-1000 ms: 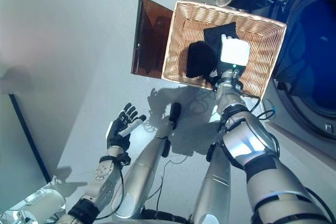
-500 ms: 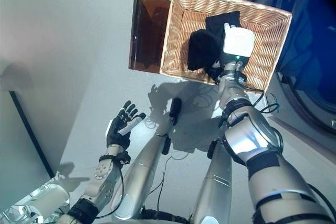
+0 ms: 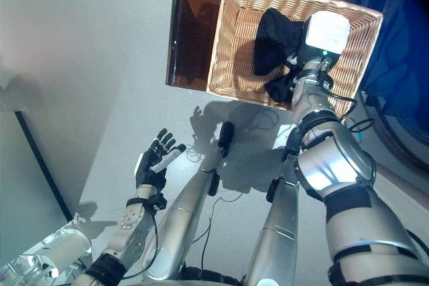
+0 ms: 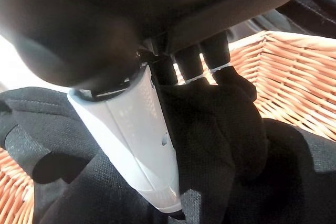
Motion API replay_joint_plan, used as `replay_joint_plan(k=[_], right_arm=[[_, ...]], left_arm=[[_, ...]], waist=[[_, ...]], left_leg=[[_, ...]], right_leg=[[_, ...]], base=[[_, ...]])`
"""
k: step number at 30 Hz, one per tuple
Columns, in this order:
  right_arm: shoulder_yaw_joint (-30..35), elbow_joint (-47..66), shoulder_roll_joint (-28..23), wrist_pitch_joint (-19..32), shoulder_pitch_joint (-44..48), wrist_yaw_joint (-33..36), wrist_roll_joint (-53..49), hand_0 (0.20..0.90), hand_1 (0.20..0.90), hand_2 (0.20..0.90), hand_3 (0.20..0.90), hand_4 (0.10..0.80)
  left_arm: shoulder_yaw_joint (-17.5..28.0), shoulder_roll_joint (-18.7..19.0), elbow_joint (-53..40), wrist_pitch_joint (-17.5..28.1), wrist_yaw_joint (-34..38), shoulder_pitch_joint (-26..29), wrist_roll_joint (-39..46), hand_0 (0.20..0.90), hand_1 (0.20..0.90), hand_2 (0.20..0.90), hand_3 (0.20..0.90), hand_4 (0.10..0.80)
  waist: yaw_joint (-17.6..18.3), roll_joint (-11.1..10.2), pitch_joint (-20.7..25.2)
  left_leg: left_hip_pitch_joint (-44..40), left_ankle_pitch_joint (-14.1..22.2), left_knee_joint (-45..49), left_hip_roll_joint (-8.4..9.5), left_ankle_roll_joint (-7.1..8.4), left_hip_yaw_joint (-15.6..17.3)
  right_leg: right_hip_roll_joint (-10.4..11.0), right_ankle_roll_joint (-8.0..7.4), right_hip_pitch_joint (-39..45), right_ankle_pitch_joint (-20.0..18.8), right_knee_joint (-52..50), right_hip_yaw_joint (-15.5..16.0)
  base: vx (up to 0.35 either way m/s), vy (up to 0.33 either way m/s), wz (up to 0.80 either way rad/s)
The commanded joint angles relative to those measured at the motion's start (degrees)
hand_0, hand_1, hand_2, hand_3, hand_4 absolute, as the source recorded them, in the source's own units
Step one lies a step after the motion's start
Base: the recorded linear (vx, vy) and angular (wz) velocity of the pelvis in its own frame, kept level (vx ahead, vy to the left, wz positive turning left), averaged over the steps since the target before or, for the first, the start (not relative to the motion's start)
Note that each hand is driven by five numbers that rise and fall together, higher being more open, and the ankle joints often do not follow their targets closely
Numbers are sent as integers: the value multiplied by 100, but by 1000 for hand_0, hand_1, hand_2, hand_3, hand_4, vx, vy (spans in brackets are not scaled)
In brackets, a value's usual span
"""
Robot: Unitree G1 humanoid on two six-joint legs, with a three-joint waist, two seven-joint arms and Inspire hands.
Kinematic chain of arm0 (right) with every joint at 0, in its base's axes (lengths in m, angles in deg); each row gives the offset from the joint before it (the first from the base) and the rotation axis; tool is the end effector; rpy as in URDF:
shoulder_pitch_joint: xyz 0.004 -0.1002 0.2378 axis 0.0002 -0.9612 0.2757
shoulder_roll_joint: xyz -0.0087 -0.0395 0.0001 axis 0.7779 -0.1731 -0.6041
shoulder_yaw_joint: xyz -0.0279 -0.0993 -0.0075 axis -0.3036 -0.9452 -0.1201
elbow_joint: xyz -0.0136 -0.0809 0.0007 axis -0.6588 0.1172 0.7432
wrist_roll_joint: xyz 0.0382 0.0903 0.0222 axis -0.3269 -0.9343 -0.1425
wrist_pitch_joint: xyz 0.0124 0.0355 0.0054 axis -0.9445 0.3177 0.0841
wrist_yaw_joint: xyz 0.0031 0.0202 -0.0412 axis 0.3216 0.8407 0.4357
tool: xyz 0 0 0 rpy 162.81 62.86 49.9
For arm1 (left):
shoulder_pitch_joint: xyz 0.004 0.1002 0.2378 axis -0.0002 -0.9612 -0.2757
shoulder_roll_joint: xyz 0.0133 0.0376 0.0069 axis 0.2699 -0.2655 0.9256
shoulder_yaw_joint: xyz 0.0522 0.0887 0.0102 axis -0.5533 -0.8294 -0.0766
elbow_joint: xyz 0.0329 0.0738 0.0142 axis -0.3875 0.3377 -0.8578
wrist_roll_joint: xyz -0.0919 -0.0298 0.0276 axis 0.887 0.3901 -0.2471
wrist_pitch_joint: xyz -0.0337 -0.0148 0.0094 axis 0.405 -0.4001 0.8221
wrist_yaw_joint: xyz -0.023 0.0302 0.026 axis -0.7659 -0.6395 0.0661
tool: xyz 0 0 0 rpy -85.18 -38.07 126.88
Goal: Pick up the clothes and place them into the washing machine
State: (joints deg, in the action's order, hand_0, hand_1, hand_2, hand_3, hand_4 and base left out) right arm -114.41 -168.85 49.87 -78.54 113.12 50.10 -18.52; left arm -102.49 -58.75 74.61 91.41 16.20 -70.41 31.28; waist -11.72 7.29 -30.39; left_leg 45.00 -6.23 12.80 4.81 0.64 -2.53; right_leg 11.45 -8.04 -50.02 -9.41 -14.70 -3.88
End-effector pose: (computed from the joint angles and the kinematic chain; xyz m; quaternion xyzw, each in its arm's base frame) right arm 0.3732 -0.2185 0.1927 -0.6352 -0.0723 -0.2880 0.7130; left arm 0.1976 0.1402 -0.0063 -0.1659 0.0590 0.0322 0.9838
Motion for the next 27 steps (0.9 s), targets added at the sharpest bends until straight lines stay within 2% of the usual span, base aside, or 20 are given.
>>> replay_joint_plan(k=[1,7,11,17,20,25,27], right_arm=[[-198,325,-375,101,247,296,-169,200,200,200,200,300],[-68,529,-266,220,99,279,-343,200,200,200,200,300],[374,795,-125,517,-124,298,-982,200,200,200,200,300],[1335,1558,175,1218,-917,166,-2612,200,200,200,200,300],[1559,2339,222,1543,-1375,-41,-3269,200,200,200,200,300],[2134,3739,600,2305,-2461,-833,-5593,200,200,200,200,300],[2202,3901,633,2392,-2601,-939,-5878,200,200,200,200,300]], left_arm=[[121,350,-650,396,58,-342,0,900,900,900,900,800],[180,360,-589,393,61,-389,39,900,900,900,900,800],[214,326,-446,371,74,-380,40,900,900,900,900,800],[284,260,-172,263,50,-488,130,900,900,900,900,800],[325,253,-62,195,-8,-534,192,900,900,900,900,800],[297,176,79,-53,-136,-679,368,900,900,900,900,800],[287,170,64,-70,-161,-717,397,900,900,900,900,800]], waist=[[19,427,60],[100,353,60],[173,288,60],[313,174,60],[350,135,60],[468,85,172],[478,87,207]], left_leg=[[151,-453,-537,-26,334,167],[-36,-379,-496,-44,325,233],[-186,-367,-504,-80,320,267],[-575,-256,-475,-114,294,313],[-765,-230,-484,-131,276,339],[-1079,-132,-495,-152,242,397],[-1109,-126,-506,-152,241,407]], right_leg=[[-187,160,144,398,-80,1],[-216,161,335,417,-76,-31],[-244,162,490,410,-35,-50],[-263,178,886,500,-63,-17],[-278,177,1095,492,1,-38],[-286,175,1394,550,106,-60],[-285,173,1437,550,131,-71]], base=[[6,-14,-4],[3,-9,-7],[1,-11,-4],[27,-29,-8],[29,-25,-9],[38,-11,-12],[33,-12,-8]])
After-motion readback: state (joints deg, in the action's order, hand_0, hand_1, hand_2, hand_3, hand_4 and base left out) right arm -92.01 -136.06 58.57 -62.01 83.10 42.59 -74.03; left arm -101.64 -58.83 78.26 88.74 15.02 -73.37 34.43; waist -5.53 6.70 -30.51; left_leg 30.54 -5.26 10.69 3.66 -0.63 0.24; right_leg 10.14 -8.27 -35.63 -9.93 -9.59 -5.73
